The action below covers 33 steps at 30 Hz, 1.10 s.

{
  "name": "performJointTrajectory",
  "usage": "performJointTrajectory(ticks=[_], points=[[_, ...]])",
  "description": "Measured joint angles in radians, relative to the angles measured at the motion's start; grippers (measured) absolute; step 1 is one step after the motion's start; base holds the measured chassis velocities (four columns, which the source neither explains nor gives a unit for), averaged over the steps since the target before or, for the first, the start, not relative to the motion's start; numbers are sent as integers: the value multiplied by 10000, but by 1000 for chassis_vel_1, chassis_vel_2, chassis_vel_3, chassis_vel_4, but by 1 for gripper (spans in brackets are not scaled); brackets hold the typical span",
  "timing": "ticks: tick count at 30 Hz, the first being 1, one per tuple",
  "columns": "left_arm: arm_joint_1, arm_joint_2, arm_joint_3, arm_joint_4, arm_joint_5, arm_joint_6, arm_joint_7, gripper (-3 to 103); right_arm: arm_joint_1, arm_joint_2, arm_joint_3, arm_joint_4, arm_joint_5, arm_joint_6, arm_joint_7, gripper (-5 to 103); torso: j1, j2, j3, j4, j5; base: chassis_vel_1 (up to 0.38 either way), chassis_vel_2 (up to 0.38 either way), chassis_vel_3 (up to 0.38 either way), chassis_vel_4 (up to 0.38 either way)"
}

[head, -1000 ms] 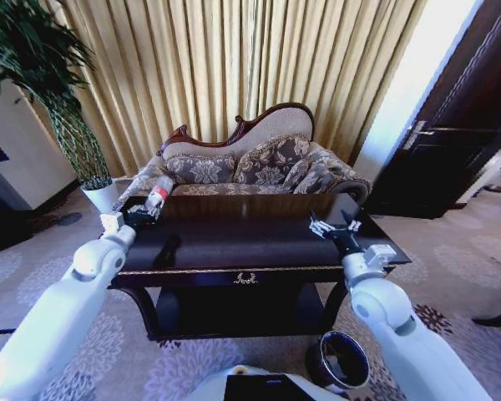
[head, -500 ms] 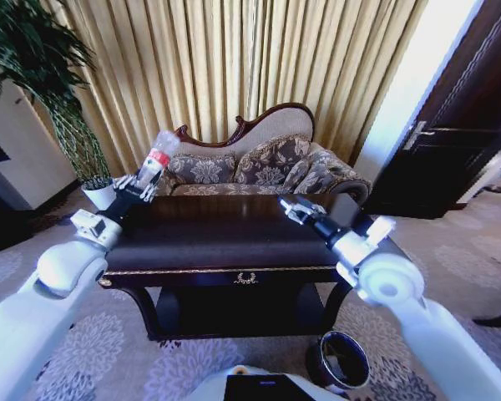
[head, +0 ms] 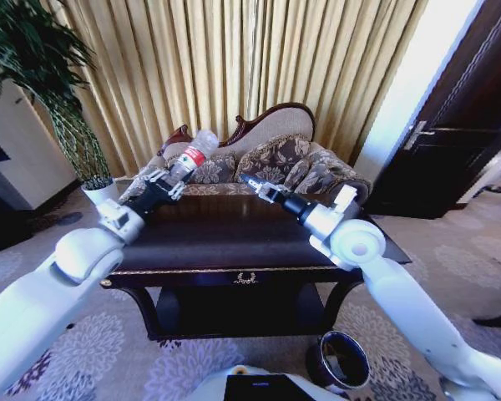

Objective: Move to the front of the table and place the trash on the table into the trash bin.

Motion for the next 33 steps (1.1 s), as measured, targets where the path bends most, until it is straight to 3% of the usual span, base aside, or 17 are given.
performJointTrajectory(ticks=[2,9,16,33], points=[[-652,-348,749,190,58,179,-145,29,587,103,-323,-294,-33,0,-62,100,1,0,1,-1,0,0,0,0,0],[-1603,-721,1801,242,65,357,-263,29,1430,263,-956,-676,-99,0,-70,100,0,0,1,0,0,0,0,0,0],[-1745,-646,1914,-313,-71,605,-295,29,1541,322,-1107,-930,-336,0,-70,100,0,0,-1,0,2,0,0,0,0],[-1509,-583,2113,-742,-47,622,-292,29,1695,164,-1122,-680,-299,-52,-26,100,0,1,-1,0,0,0,0,0,0]])
